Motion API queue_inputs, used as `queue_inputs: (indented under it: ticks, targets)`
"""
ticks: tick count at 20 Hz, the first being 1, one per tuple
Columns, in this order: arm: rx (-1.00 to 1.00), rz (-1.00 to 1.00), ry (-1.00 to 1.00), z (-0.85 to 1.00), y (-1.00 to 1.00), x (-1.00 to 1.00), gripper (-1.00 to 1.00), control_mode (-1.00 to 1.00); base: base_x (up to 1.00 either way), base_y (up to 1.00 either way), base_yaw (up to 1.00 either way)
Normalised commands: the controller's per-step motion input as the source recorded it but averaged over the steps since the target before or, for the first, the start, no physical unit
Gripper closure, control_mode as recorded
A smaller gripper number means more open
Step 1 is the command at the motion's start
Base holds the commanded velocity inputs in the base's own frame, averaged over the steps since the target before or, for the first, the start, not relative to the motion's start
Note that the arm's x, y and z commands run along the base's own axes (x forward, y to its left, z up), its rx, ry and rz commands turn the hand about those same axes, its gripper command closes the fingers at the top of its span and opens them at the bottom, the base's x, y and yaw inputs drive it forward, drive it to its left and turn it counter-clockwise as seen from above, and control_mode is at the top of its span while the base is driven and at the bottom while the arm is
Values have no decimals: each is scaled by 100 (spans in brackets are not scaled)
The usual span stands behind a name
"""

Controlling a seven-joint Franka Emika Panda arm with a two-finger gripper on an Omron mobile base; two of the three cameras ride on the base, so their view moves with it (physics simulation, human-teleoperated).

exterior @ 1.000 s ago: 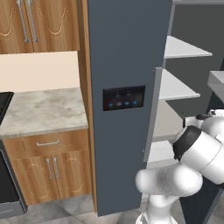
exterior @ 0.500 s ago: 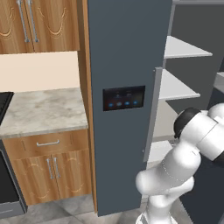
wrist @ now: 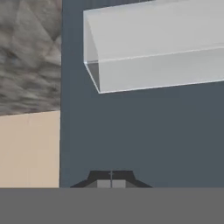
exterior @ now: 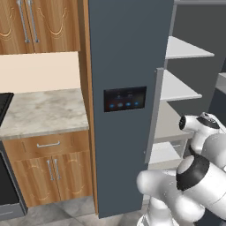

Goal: Place one of the steaks on the plate and the other in the bowl. Then place the bowl in the fridge.

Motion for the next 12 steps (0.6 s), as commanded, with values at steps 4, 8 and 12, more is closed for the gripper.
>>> queue_inputs:
  ticks: [4, 8, 12]
  targets:
    - [0, 19, 14, 32, 99, -15, 100, -100, 0, 0, 0]
    - [-2, 4, 29, -5, 81, -3, 100, -100, 0, 0, 0]
    - [6, -4, 12, -17, 70, 4, 100, -100, 0, 0, 0]
